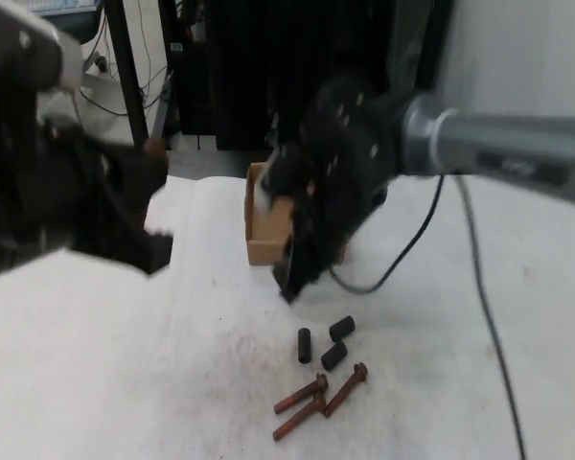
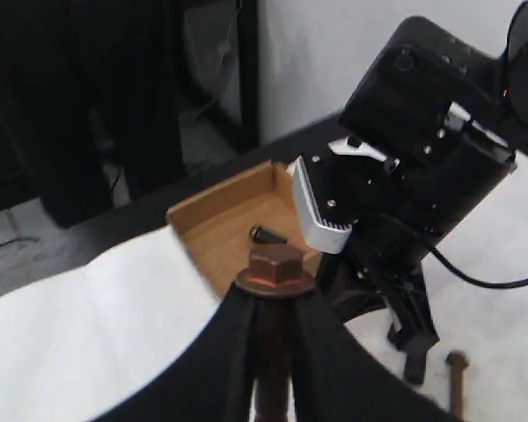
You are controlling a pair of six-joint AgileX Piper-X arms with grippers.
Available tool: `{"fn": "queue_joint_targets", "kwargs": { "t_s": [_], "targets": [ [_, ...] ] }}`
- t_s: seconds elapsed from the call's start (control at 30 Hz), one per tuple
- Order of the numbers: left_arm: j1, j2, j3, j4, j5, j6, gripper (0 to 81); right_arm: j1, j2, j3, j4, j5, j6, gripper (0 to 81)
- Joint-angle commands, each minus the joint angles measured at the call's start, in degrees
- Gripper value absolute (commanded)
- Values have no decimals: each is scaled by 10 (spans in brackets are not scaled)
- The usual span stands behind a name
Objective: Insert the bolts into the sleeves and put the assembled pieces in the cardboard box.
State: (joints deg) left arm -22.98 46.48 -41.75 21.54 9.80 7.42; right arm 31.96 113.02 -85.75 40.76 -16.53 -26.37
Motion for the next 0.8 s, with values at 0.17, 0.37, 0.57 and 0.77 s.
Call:
{"fn": "queue_joint_targets", "kwargs": {
  "t_s": [0.17,0.37,0.57,0.77],
  "targets": [
    [1,8,-3,-278,206,-149,1,1,-192,9,-2,-221,75,8],
    [7,51,-3,-467,263,-304,1,1,-312,78,-17,-238,75,8],
    [30,119,-3,-669,289,-489,1,1,-429,205,-193,-259,201,8],
    [35,170,-3,-782,316,-602,1,23,-486,342,-575,-259,401,8]
  ]
}}
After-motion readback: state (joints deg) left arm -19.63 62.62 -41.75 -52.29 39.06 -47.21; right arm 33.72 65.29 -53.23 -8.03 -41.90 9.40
